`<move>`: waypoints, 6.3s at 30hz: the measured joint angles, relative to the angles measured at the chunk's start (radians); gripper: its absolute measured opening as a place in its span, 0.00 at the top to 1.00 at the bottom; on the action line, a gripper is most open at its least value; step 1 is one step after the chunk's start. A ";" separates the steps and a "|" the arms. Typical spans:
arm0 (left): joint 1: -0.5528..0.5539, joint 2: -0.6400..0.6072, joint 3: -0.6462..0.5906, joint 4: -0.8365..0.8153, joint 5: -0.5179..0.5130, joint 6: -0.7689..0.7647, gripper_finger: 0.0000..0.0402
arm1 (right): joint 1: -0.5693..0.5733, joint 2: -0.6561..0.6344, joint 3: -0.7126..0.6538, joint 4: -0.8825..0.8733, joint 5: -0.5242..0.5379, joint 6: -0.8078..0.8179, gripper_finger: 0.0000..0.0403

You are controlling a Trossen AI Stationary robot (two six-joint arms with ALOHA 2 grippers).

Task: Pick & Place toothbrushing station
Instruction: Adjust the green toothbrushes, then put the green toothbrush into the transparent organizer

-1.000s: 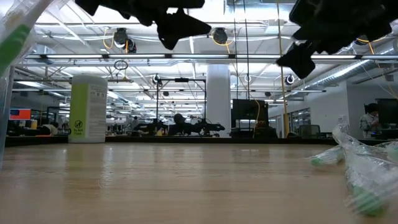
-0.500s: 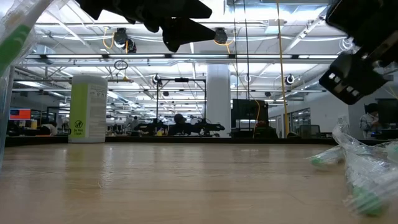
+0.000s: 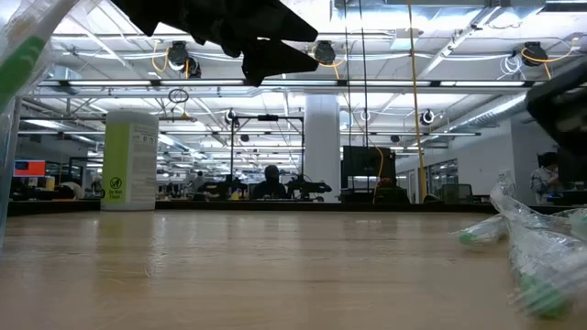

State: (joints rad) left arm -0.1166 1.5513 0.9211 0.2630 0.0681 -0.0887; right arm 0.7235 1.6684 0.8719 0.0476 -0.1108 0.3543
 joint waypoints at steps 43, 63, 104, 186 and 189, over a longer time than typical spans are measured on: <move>-0.010 0.000 0.001 -0.051 0.001 0.057 0.37 | -0.337 -0.080 -0.162 -0.437 0.330 -0.016 1.00; -0.109 0.107 0.001 -0.085 -0.048 0.002 0.37 | -0.457 -0.259 -0.193 -0.007 0.764 -0.387 1.00; 0.149 0.477 0.496 -0.359 -0.120 0.057 0.37 | -0.744 -0.585 -0.475 -0.281 0.436 0.085 0.49; 0.117 0.090 0.075 -0.051 -0.035 0.093 0.99 | -0.861 -0.986 -0.571 0.514 0.535 -0.416 0.58; 0.117 0.046 -0.074 0.205 0.031 0.056 0.99 | -0.861 -0.983 -0.571 0.484 0.531 -0.346 0.58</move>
State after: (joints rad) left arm 0.0007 1.5974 0.8473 0.4676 0.0988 -0.0332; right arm -0.1379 0.6857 0.3008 0.5311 0.4200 0.0086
